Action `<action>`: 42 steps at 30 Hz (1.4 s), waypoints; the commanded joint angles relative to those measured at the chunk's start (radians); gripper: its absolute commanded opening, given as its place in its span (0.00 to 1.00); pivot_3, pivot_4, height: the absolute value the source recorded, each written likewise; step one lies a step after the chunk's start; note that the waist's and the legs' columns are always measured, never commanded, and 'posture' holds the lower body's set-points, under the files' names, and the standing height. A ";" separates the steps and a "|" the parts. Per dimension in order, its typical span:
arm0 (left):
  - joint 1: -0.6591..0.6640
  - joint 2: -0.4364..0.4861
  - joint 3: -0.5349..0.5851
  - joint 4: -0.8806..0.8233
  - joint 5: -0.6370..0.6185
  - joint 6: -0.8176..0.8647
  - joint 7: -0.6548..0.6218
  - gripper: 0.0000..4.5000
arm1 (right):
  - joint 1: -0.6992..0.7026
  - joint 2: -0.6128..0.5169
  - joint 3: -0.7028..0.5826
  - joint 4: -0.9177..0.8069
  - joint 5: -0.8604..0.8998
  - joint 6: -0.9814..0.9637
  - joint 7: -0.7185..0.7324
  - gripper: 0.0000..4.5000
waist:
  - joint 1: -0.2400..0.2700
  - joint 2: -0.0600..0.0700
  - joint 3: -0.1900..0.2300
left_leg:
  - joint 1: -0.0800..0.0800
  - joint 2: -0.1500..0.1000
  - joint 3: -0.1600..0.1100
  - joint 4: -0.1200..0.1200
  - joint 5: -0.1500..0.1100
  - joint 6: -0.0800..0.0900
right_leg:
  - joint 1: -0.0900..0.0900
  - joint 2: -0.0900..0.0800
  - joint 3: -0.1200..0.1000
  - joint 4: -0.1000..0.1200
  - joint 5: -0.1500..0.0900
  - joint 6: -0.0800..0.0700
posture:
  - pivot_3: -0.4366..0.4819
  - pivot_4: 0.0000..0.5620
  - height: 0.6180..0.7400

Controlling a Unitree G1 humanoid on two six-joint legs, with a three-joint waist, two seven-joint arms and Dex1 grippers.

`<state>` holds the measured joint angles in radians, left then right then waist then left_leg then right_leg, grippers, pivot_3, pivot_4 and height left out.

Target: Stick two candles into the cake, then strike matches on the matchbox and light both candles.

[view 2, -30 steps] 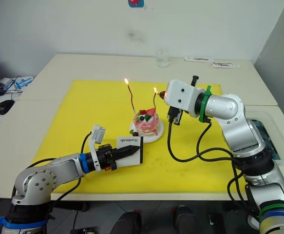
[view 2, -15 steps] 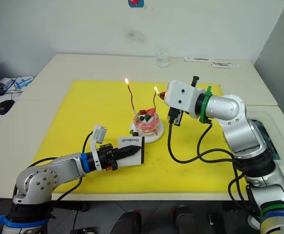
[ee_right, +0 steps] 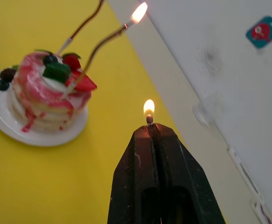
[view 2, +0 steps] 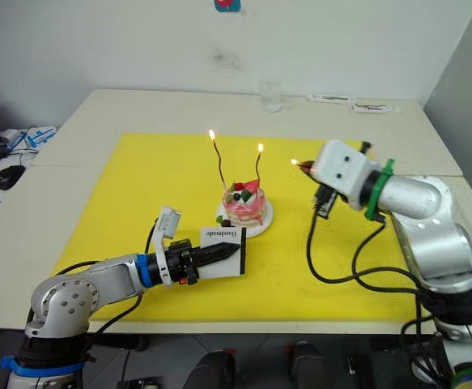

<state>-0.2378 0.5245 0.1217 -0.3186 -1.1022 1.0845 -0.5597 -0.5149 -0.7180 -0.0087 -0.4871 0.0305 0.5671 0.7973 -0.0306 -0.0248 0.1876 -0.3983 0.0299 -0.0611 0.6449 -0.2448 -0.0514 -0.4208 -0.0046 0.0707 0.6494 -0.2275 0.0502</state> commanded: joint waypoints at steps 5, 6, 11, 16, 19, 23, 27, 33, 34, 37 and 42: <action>-0.015 -0.041 -0.014 -0.044 -0.042 0.001 0.004 0.00 | 0.287 0.010 -0.357 -0.106 0.031 0.127 -0.124 0.00 | 0.004 0.000 0.000 | 0.000 0.000 0.000 0.000 0.000 0.000 | 0.001 0.000 0.000 -0.001 0.000 -0.001 | 0.48 0.27 1.00; -0.016 -0.050 -0.020 -0.046 -0.045 0.003 0.008 0.00 | 0.333 0.019 -0.395 -0.098 0.031 0.131 -0.141 0.00 | 0.004 0.000 0.000 | 0.000 0.000 0.001 0.001 0.000 0.000 | 0.001 0.000 0.001 -0.001 0.000 -0.001 | 0.48 0.27 1.00; -0.018 -0.073 -0.045 -0.041 -0.034 -0.001 0.008 0.00 | 0.446 0.040 -0.492 -0.010 0.016 0.124 -0.228 0.00 | -0.006 0.000 0.000 | 0.001 0.000 0.002 0.001 0.000 0.000 | 0.001 0.000 0.002 -0.001 -0.001 -0.002 | 0.48 0.27 1.00; -0.031 -0.090 -0.058 -0.030 -0.026 -0.005 0.011 0.00 | 0.445 0.036 -0.497 0.105 0.008 0.152 -0.307 0.00 | -0.008 0.001 -0.001 | 0.003 0.000 0.003 0.001 0.001 0.001 | 0.001 0.000 0.003 0.000 0.000 -0.004 | 0.48 0.27 1.00; -0.033 -0.095 -0.060 -0.028 -0.021 -0.007 0.013 0.00 | 0.434 0.028 -0.482 0.145 0.007 0.166 -0.337 0.00 | -0.008 0.001 -0.001 | 0.003 0.000 0.003 0.001 0.001 0.001 | 0.001 0.000 0.004 0.000 0.000 -0.004 | 0.48 0.27 1.00; -0.025 -0.094 -0.055 -0.034 -0.022 -0.009 0.019 0.00 | 0.423 0.020 -0.484 0.159 -0.001 0.139 -0.373 0.20 | -0.008 0.001 -0.001 | 0.002 0.000 0.003 0.001 0.001 0.001 | 0.001 0.000 0.004 0.000 0.000 -0.004 | 0.48 0.27 1.00; -0.014 -0.090 -0.051 -0.039 -0.021 -0.012 0.021 0.00 | 0.421 0.024 -0.486 0.150 0.007 0.128 -0.387 0.53 | -0.008 0.001 -0.001 | 0.002 0.000 0.003 0.001 0.001 0.001 | 0.001 0.000 0.004 -0.001 0.000 -0.004 | 0.48 0.27 1.00; -0.015 -0.086 -0.049 -0.035 -0.020 -0.011 0.025 0.00 | 0.436 0.012 -0.501 0.120 0.017 0.069 -0.373 0.99 | -0.007 0.001 -0.001 | 0.002 0.000 0.003 0.001 0.001 0.001 | 0.001 0.000 0.004 -0.001 0.000 -0.004 | 0.48 0.27 1.00; -0.016 -0.086 -0.047 -0.035 -0.025 -0.006 0.028 0.00 | 0.437 0.008 -0.503 0.110 0.026 0.050 -0.362 0.99 | -0.007 0.001 -0.001 | 0.002 0.000 0.003 0.001 0.001 0.001 | 0.001 0.000 0.004 -0.001 0.000 -0.004 | 0.48 0.27 1.00; -0.024 -0.084 -0.051 -0.039 -0.042 0.021 0.047 0.00 | 0.461 -0.021 -0.496 0.061 0.072 -0.014 -0.278 0.99 | -0.008 0.001 -0.001 | 0.002 0.000 0.003 0.001 0.001 0.001 | 0.001 0.000 0.004 -0.001 0.000 -0.004 | 0.48 0.27 1.00; -0.054 -0.096 -0.063 -0.039 -0.077 0.094 0.128 0.00 | 0.534 -0.107 -0.441 -0.096 0.226 -0.008 -0.057 0.99 | -0.006 0.001 -0.001 | 0.002 0.000 0.003 0.001 0.001 0.001 | 0.001 0.000 0.003 -0.001 0.000 -0.004 | 0.48 0.27 1.00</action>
<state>-0.2774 0.4339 0.0617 -0.3301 -1.1473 1.1577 -0.4562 0.0116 -0.8035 -0.4609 -0.4996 0.1873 0.5578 0.6710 -0.0365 -0.0234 0.1867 -0.3965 0.0296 -0.0581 0.6456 -0.2438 -0.0500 -0.4196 -0.0042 0.0739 0.6482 -0.2273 0.0466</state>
